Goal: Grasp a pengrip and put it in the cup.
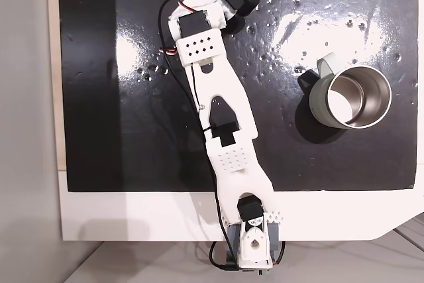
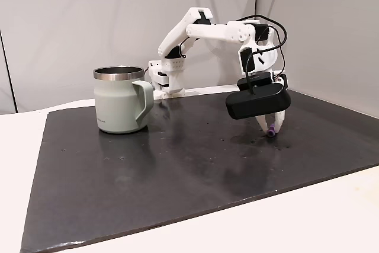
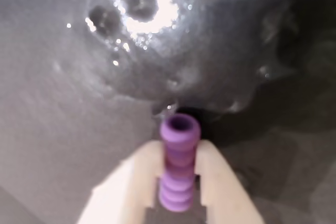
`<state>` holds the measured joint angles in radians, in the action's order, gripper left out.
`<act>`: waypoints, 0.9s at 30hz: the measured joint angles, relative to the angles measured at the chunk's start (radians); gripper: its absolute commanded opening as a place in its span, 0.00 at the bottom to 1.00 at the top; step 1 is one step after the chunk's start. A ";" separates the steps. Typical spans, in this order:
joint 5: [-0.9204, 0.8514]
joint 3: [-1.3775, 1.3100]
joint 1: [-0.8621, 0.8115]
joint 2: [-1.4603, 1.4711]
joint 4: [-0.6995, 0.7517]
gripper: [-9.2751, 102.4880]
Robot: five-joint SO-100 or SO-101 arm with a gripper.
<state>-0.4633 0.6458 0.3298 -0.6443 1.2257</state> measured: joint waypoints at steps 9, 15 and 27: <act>-0.005 0.000 0.005 0.000 0.012 0.08; 0.060 0.005 0.014 -0.049 0.086 0.08; 0.095 0.380 -0.009 -0.640 0.196 0.08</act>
<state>-0.3682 1.0262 0.3206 -1.2839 1.4220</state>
